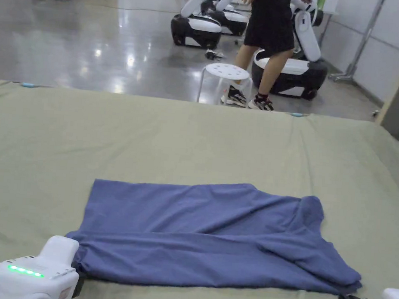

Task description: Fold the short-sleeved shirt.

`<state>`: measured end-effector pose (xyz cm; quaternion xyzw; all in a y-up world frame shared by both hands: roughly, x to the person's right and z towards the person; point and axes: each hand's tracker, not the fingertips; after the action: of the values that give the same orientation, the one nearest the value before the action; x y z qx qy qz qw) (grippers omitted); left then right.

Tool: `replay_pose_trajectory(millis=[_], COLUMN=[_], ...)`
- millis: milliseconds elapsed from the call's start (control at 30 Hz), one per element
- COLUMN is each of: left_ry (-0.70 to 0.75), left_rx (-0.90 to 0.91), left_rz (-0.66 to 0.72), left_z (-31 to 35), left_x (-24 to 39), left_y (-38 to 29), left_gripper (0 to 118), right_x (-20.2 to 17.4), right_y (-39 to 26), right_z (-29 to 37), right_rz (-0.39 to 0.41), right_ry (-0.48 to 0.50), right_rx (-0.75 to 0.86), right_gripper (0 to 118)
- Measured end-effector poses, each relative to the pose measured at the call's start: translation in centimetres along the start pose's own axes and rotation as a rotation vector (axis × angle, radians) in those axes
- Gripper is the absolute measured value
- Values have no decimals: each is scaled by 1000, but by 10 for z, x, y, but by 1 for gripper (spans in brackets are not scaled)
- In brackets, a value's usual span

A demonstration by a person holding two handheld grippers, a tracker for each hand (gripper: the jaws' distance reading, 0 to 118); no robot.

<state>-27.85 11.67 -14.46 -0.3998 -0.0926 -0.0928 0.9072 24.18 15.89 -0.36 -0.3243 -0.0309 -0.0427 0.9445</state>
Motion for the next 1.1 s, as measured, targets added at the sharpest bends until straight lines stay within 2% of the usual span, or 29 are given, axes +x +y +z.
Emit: replay_pose_trajectory(millis=[33, 67, 100, 233, 267, 300, 333, 433, 467, 500, 600, 733, 833, 1100], left_ry=[-41, -24, -12, -15, -13, -14, -23, -6, -10, -7, 4, -4, -28, -61], left_rx=[-9, -4, -4, -11, -12, -15, -18, -19, -21, -20, 5, 75, 126, 164], left_rz=[10, 10, -5, 11, 12, 12, 12, -19, -19, -16, -15, -38, -38, -23], left_z=[-1, -3, -2, -2, -1, -1, -1, 2, 3, 6, 23, 62, 97, 156], left_x=[0, 1, 1, -3, -3, -3, -4, -5, -6, -7, -13, -17, -14, -15], left_y=[0, -1, -1, -2, -1, -1, -1, 1, 1, 0, 6, 17, 24, 9], left_gripper=[8, 8, 8, 8, 8, 8, 8, 7, 7, 7, 7, 7, 7, 7], right_x=[12, 19, 25, 45, 47, 47, 48, 49, 51, 51, 46, 44, 46, 52], right_y=[1, 4, 7, 26, 31, 33, 38, 46, 49, 52, 61, 78, 86, 61], right_z=[-13, -29, -44, -92, -101, -100, -105, -101, -100, -98, -67, -16, 26, 95], right_rz=[-5, -6, 6, 46, 44, 27, -13, -116, -188, -212, -151, -144, -190, -264], right_ry=[5, -12, -38, -114, -101, -63, -41, -81, -26, -24, -39, -19, 52, 80], right_rx=[-41, -84, -107, -129, -124, -137, -169, -162, -216, -225, -171, -86, -51, 14], right_gripper=[81, 108, 118, 113, 102, 69, 7, 4, 4, 4, 4, 4, 4, 4])
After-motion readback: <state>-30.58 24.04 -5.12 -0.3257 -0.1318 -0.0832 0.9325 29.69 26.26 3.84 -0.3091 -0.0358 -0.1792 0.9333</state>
